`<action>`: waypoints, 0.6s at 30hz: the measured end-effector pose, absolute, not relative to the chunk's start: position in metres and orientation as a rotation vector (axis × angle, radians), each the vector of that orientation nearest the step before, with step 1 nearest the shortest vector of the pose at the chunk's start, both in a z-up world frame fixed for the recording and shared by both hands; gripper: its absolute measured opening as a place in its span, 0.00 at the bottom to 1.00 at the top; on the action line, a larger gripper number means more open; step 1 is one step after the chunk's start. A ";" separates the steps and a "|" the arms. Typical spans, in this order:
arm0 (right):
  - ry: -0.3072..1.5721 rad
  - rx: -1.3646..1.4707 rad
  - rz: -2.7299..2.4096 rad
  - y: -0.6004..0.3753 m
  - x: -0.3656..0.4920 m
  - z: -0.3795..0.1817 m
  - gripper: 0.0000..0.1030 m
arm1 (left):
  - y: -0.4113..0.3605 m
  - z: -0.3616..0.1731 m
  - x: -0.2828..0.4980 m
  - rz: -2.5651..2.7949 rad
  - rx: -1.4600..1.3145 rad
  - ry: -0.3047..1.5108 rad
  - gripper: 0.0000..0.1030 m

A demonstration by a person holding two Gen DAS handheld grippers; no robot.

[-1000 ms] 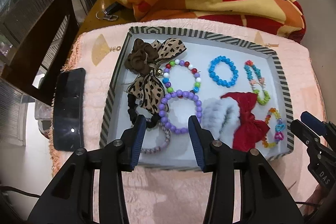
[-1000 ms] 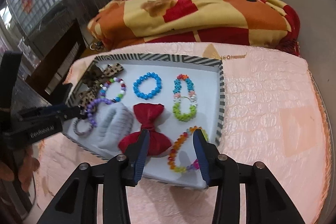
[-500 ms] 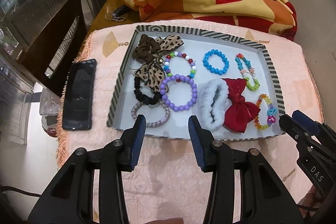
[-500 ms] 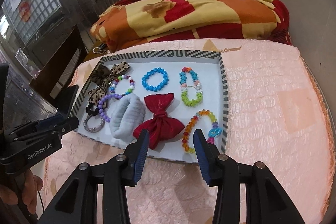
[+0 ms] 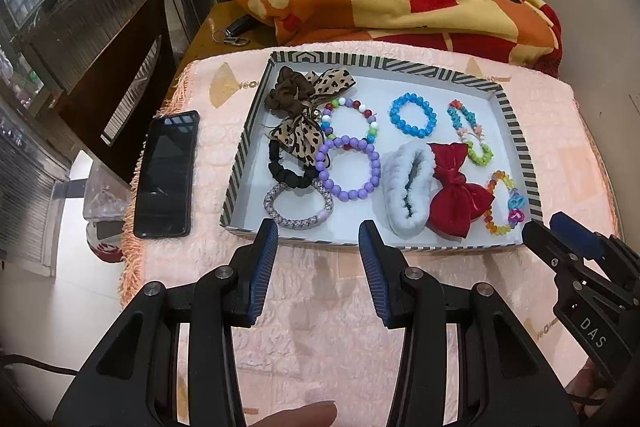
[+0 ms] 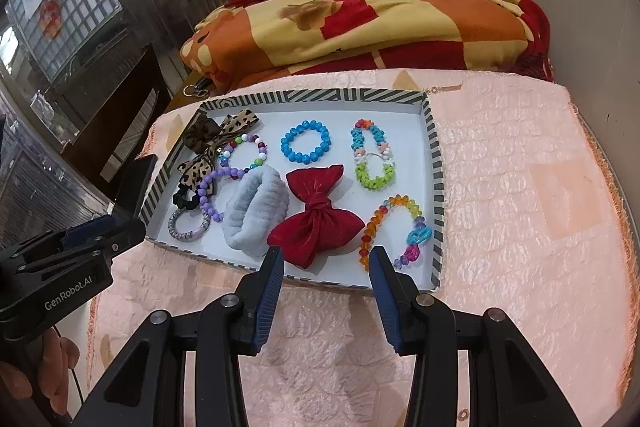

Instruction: Organize jewelry

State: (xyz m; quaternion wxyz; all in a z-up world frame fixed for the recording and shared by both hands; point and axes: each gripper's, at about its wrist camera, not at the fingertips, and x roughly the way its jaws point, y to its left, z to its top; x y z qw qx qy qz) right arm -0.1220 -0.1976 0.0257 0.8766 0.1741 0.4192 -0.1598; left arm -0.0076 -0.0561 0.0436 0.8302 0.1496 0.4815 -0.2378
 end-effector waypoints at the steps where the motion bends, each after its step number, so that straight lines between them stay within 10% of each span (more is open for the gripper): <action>1: 0.876 0.365 -0.332 -0.197 -0.122 0.025 0.41 | -0.056 0.044 -0.008 -0.505 0.318 1.019 0.40; 18: 0.887 0.368 -0.318 -0.193 -0.122 0.024 0.41 | -0.054 0.043 -0.013 -0.503 0.321 1.025 0.40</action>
